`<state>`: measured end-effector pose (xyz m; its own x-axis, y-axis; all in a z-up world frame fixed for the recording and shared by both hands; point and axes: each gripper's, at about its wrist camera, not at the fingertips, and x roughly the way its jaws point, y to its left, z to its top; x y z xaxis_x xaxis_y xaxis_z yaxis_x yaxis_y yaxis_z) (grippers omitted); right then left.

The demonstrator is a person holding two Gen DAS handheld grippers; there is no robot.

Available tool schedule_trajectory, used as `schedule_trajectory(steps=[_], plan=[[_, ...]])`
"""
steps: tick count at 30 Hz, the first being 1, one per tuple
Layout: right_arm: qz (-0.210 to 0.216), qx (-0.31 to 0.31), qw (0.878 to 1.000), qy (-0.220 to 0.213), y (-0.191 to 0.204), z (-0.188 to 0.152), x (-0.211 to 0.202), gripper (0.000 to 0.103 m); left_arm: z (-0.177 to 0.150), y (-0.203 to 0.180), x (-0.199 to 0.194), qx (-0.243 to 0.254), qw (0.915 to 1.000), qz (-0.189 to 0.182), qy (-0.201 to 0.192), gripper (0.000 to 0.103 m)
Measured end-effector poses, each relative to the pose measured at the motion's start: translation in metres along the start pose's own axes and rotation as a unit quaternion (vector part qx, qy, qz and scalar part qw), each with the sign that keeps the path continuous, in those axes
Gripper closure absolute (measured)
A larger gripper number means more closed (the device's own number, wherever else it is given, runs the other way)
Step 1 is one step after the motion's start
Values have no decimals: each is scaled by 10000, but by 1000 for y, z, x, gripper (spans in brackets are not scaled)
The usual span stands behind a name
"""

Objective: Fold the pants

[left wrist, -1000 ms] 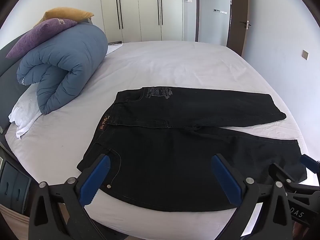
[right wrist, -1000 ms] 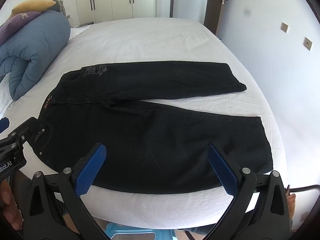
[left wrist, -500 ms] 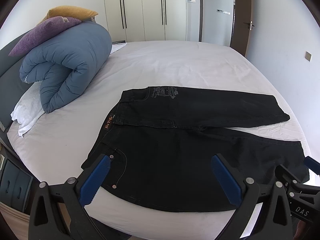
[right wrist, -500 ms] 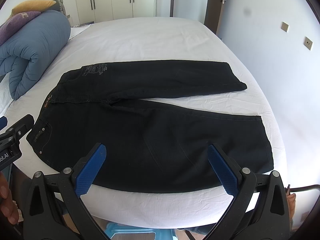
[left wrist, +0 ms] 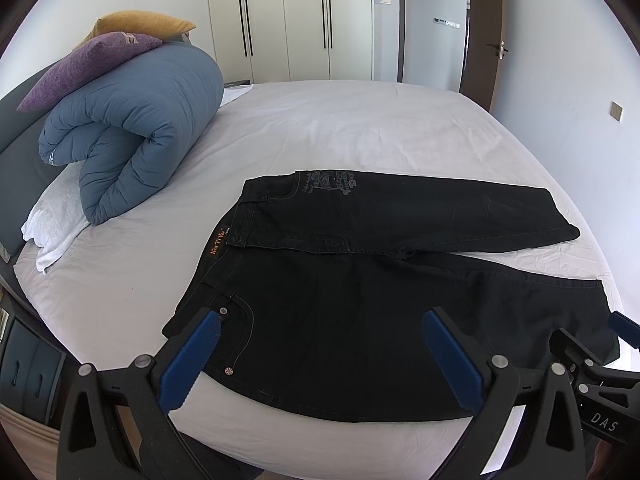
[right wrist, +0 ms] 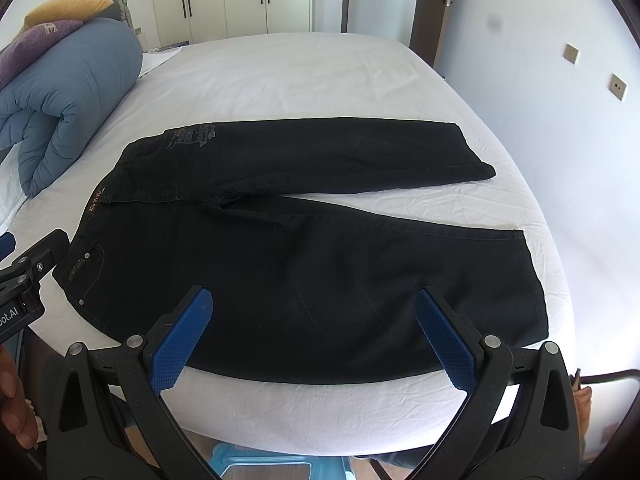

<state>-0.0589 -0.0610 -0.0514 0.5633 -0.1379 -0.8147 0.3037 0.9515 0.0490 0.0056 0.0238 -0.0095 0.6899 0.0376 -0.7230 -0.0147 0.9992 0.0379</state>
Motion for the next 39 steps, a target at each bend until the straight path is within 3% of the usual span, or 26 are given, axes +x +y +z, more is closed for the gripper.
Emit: schedule_trajectory(steps=[39], plan=[[29, -47, 9999, 85, 6, -7, 9, 0, -6, 3, 1, 13, 10000, -36, 28, 0]])
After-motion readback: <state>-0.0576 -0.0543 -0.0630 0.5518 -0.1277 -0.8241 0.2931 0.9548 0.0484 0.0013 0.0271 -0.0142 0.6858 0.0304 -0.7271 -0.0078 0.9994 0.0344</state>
